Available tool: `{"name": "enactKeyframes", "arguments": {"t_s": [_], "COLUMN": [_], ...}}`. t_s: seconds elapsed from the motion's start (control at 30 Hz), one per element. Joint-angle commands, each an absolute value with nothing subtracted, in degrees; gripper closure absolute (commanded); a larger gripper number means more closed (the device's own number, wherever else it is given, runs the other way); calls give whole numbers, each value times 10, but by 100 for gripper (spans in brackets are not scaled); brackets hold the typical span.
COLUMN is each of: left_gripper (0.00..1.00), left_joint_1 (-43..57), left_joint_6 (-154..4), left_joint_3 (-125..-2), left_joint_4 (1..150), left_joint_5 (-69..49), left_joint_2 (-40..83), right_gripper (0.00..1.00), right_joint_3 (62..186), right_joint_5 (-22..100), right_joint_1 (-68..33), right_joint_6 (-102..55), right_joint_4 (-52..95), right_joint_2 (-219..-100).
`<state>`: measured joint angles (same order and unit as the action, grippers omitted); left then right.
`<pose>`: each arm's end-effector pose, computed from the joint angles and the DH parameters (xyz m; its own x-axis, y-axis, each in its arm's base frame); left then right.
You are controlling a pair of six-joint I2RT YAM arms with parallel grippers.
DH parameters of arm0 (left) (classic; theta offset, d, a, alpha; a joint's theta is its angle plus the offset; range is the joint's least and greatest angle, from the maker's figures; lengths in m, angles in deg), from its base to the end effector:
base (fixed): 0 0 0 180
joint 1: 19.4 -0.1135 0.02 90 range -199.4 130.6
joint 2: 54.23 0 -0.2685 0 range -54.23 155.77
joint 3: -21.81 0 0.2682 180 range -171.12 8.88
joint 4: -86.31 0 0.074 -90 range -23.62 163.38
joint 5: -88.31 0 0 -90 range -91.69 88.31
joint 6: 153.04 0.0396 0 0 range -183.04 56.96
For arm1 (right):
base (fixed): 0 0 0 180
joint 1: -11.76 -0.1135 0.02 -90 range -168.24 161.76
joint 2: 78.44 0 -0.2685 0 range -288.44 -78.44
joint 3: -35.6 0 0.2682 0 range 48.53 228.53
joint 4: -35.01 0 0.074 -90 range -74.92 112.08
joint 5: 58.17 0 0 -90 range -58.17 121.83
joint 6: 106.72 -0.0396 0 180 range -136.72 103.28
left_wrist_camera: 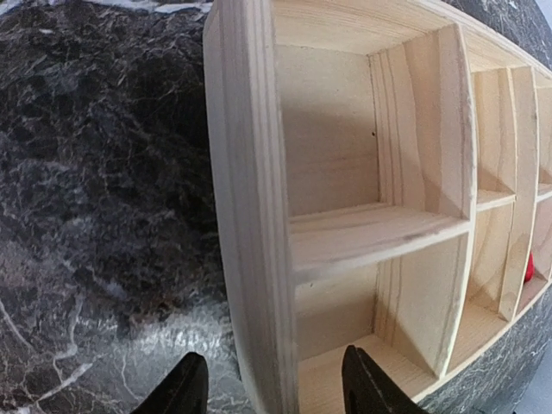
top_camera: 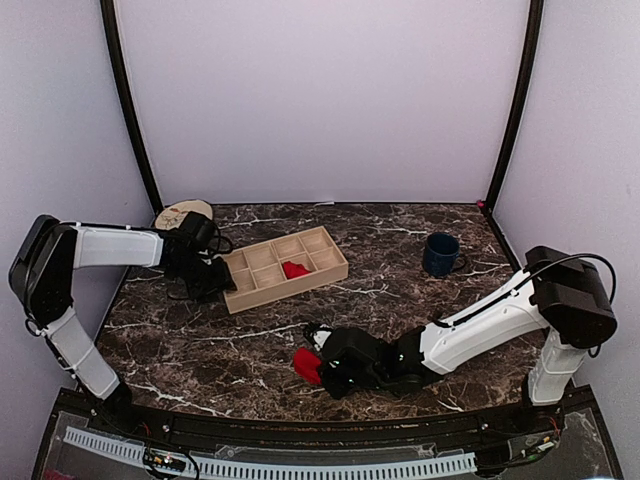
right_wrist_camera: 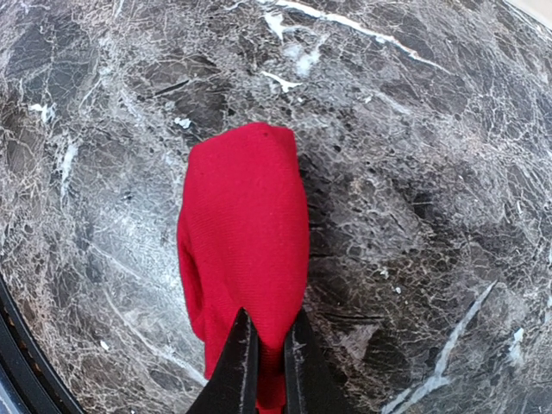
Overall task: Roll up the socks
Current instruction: Move the storage box to the center of the board.
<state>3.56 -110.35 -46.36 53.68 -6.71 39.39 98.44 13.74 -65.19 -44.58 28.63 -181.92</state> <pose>0.3109 -0.1355 0.1699 -0.8469 -0.4364 -0.3039 -0.2821 0.8531 -0.4390 0.0938 0.3501 0.1182 -0.5565 -0.4334 -0.7089 -0.6992 0.7051 0.1178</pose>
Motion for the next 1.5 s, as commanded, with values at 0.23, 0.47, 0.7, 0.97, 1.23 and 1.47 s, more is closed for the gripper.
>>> {"name": "enactKeyframes", "arguments": {"t_s": [0.23, 0.47, 0.7, 0.97, 1.23, 1.47], "left_gripper": [89, 100, 100, 100, 96, 91], "left_joint_1": [31, 44, 92, 117, 143, 197], "left_joint_6": [-1021, -1022, -1014, -1040, -1084, -1157], "left_joint_3": [-517, -476, -490, -532, -570, -581], "left_joint_4": [516, 554, 540, 449, 374, 331], "left_joint_5": [-95, -131, -121, -76, -15, 16], "left_joint_2": [462, 446, 448, 441, 446, 463], "right_gripper": [100, 100, 100, 100, 100, 100], "right_joint_3": [978, 958, 959, 964, 982, 986], "right_joint_5": [135, 108, 95, 86, 80, 75], "right_joint_1": [-650, -650, -649, -650, -656, -659], "right_joint_6": [-436, -439, -436, -447, -448, -451], "right_joint_4": [227, 218, 198, 170, 133, 107], "right_joint_2": [-1806, -1785, -1761, -1724, -1688, -1657]}}
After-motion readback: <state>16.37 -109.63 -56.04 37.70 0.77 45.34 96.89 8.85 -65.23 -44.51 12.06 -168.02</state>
